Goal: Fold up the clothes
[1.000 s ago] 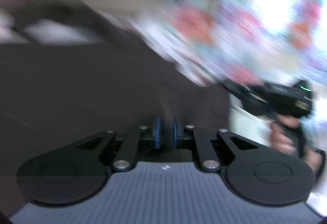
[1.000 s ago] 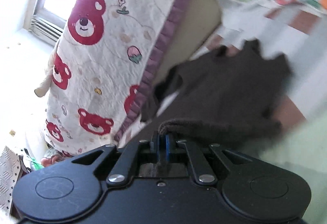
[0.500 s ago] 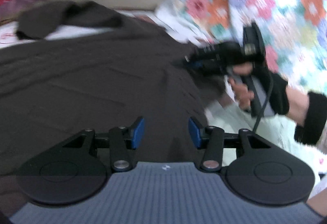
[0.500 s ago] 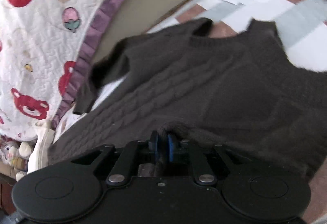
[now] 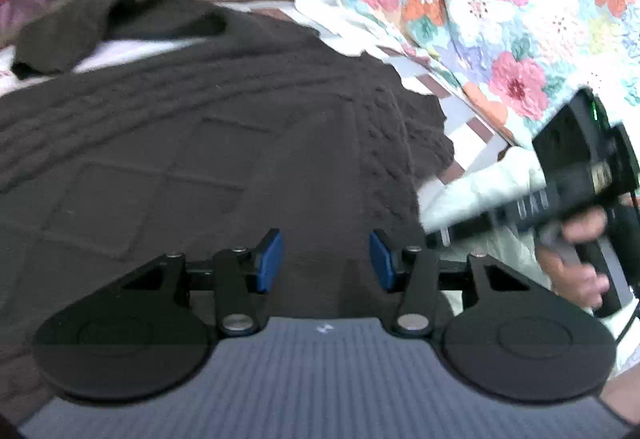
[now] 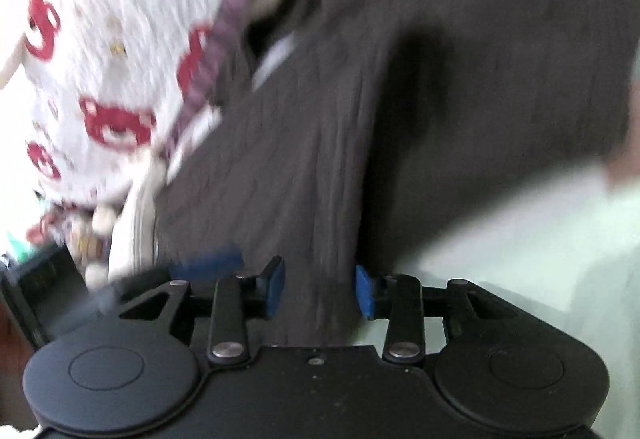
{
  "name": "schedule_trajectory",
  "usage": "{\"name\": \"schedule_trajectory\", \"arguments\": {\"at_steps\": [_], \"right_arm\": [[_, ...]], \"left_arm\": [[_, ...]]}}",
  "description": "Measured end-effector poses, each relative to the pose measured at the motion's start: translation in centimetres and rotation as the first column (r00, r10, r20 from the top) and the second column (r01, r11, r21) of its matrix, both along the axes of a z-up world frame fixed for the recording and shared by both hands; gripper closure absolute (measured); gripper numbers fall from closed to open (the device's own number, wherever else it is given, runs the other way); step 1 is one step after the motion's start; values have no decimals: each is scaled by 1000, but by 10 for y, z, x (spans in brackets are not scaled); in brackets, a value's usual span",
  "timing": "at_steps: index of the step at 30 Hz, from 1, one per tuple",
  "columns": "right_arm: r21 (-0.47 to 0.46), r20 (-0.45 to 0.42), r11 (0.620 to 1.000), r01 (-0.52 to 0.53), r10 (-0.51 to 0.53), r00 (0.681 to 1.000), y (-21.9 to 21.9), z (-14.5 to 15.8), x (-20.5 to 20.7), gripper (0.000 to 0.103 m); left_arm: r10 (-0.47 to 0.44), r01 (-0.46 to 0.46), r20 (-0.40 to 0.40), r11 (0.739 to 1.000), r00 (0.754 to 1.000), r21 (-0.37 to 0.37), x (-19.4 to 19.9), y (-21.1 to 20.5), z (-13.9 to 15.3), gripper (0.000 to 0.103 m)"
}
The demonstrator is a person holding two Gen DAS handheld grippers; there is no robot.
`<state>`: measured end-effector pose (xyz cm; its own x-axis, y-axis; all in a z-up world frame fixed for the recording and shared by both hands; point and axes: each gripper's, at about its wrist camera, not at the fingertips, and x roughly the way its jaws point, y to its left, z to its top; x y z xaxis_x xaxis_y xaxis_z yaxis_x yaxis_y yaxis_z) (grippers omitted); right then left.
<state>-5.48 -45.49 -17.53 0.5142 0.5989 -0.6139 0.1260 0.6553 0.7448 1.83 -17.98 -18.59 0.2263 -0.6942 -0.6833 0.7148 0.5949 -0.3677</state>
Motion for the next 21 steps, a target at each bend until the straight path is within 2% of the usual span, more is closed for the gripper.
{"name": "schedule_trajectory", "arguments": {"at_steps": [1,2,3,6,8,10,13,17,18,19,20,21], "right_arm": [[17,-6,999,-29,29,1000,7,-2,-3,63],[36,-1,997,-66,66,998,14,-2,-6,72],[49,33,992,-115,114,993,21,3,-6,89],[36,163,981,-190,182,970,34,27,-1,90],[40,214,977,-209,196,957,39,40,10,90],[41,251,974,-222,205,946,44,52,24,90],[47,303,969,-241,216,928,51,70,44,90],[117,331,961,-250,200,922,48,80,62,90],[141,335,957,-254,196,922,48,79,63,90],[157,335,955,-252,189,923,49,75,65,90],[161,331,958,-238,174,927,49,71,64,90],[169,326,960,-223,159,932,48,67,63,90]], "left_arm": [[-3,3,7,1000,1000,-5,-2,5,4,56],[-5,5,14,1000,1000,-10,-5,9,8,56],[-8,8,21,1000,1000,-14,-7,14,12,56],[-35,37,47,998,998,-45,-18,22,25,52],[-58,63,66,996,996,-70,-26,26,35,47],[-83,89,81,993,993,-77,-30,25,41,30],[-48,51,108,998,993,-28,-27,23,37,28],[18,-27,135,998,991,61,-7,24,21,28],[32,-47,160,995,987,90,-1,27,17,32],[45,-67,181,991,982,115,6,29,15,49],[57,-77,177,991,983,108,11,32,15,62],[75,-88,158,993,985,75,14,36,19,89]]}}
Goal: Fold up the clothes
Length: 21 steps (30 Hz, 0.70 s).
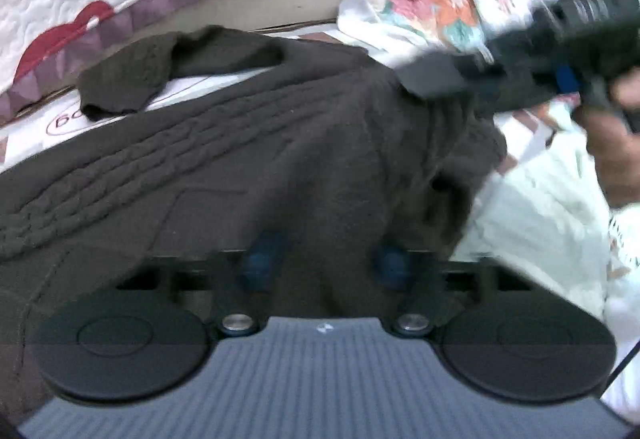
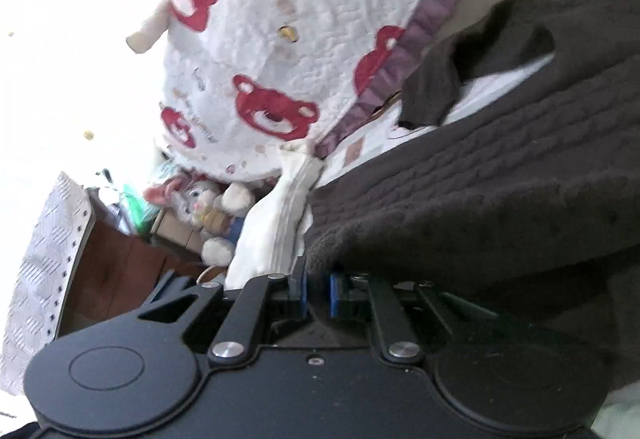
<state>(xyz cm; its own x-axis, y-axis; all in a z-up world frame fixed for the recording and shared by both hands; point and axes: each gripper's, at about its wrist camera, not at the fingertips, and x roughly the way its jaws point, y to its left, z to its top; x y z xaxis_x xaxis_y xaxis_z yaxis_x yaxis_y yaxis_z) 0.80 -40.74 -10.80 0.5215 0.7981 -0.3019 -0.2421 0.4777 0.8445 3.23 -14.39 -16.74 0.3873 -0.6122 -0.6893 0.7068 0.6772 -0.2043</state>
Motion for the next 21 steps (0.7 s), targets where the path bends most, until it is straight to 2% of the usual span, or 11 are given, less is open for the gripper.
{"name": "schedule_trajectory", "arguments": {"at_steps": [3,4,6,8,10,13,14,16,18,19,21], "right_arm": [[48,-13,998,39,-38,999,-5,-8,-5,90],[56,-5,998,41,-41,999,-6,-7,-5,90],[16,30,998,55,-55,998,-8,2,-5,90],[-109,82,991,79,-70,994,-5,15,1,87],[-254,115,964,74,-45,992,2,27,23,83],[-423,138,903,75,-17,990,11,41,57,78],[-468,153,879,88,-17,988,12,44,62,77],[-516,180,850,106,-13,984,10,41,60,77],[-555,148,825,110,-32,988,0,26,47,77],[-578,129,808,114,-48,991,-6,18,39,77],[-649,75,749,132,-110,991,-21,-2,19,77]], "left_arm": [[23,-25,-28,997,999,-77,6,11,10,92],[16,-17,-13,997,1000,-74,5,11,15,92],[3,-2,15,998,1000,-68,4,12,24,92],[19,-21,-19,997,1000,-75,24,14,35,92],[56,-62,-71,994,996,-87,50,19,43,92],[178,-215,-227,965,957,-152,102,36,27,89],[205,-245,-239,958,949,-152,113,40,16,88],[307,-316,-163,948,938,-31,122,39,-9,86],[346,-342,-48,937,937,78,116,34,-22,80],[360,-358,-9,930,933,84,110,35,-25,75],[353,-353,15,933,936,74,106,40,-22,71]]}}
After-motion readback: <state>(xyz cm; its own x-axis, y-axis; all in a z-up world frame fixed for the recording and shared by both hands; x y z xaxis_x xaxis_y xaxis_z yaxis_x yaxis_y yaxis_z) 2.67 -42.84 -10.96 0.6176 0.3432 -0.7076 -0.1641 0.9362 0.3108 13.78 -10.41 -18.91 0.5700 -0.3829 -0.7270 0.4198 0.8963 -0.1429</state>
